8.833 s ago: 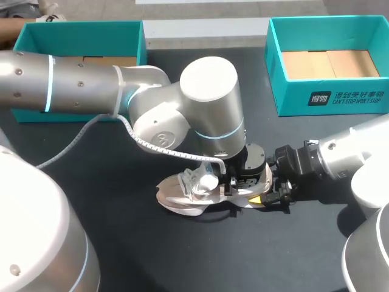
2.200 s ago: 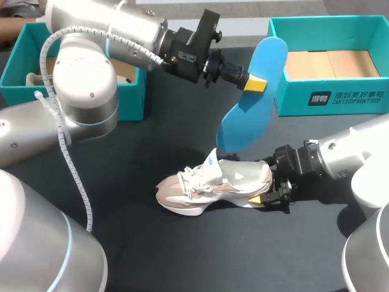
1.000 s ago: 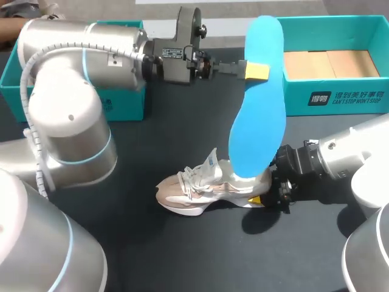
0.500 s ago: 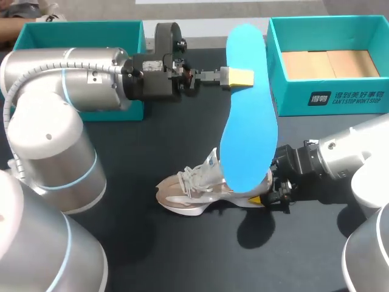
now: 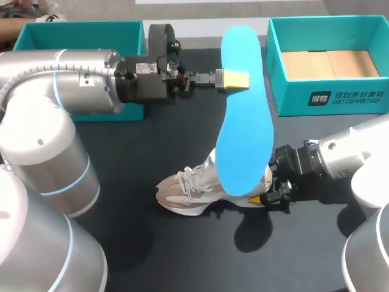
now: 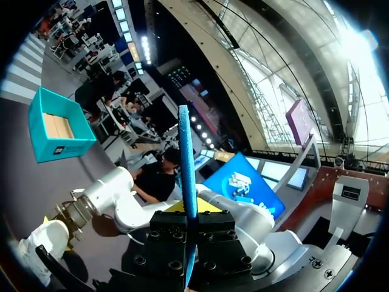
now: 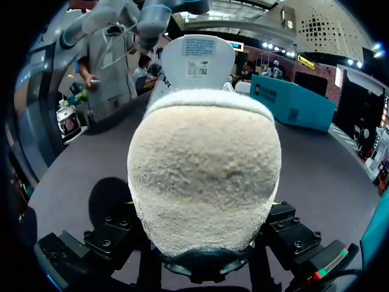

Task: Take the shoe out of the shoebox, open the shoe tongue, remove and reinsert the insole, then place the shoe into the shoebox

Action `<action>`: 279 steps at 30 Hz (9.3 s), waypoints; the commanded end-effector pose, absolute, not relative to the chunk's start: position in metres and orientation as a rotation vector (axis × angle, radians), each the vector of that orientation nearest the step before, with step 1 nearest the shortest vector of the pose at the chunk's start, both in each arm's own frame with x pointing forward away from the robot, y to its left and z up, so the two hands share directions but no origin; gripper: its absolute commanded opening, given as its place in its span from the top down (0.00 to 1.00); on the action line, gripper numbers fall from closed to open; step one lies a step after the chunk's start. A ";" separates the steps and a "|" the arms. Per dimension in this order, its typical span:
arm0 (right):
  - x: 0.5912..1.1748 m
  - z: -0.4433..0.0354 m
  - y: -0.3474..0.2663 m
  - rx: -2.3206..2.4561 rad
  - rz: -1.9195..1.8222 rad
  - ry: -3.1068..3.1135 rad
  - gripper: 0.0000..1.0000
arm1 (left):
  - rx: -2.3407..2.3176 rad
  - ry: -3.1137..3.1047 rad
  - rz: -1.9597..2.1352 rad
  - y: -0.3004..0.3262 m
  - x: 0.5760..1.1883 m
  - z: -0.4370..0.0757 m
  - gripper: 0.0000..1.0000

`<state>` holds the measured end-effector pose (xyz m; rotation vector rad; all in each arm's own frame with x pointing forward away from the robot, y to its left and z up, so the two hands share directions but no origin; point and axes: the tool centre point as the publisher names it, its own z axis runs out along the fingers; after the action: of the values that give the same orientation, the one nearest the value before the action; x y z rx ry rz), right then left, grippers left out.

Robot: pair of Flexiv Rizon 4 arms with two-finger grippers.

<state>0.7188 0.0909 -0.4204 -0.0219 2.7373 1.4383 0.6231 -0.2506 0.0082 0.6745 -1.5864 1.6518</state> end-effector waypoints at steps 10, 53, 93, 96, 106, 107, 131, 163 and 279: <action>0.718 -0.421 0.092 -0.020 1.434 2.737 1.00 | 0.676 -1.585 1.655 -0.251 0.622 0.007 1.00; 0.716 -0.396 0.087 -0.015 1.360 2.756 0.00 | 0.676 -1.585 1.655 -0.251 0.622 0.007 1.00; 0.716 -0.311 0.078 0.065 0.802 2.999 0.00 | 0.676 -1.585 1.655 -0.251 0.622 0.007 1.00; 0.715 -0.308 0.079 0.045 0.742 3.016 0.00 | 0.676 -1.585 1.655 -0.251 0.622 0.007 1.00; 0.715 -0.305 0.088 0.052 0.549 3.055 0.00 | 0.676 -1.585 1.655 -0.251 0.622 0.007 1.00; 0.715 -0.305 0.089 0.062 0.537 3.056 0.00 | 0.676 -1.585 1.655 -0.251 0.622 0.007 1.00; 0.721 -0.315 0.087 0.111 0.547 3.043 0.00 | 0.676 -1.585 1.655 -0.251 0.622 0.007 1.00; 0.761 -0.376 0.130 0.076 0.378 3.123 0.03 | 0.676 -1.585 1.655 -0.251 0.622 0.007 1.00; 0.670 -0.351 0.125 2.203 0.977 2.406 0.00 | 0.676 -1.585 1.655 -0.251 0.622 0.007 1.00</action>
<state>0.6785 0.1454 -0.3580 2.1945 2.3749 0.8653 0.6227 -0.2498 0.0080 0.6745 -1.5864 1.6522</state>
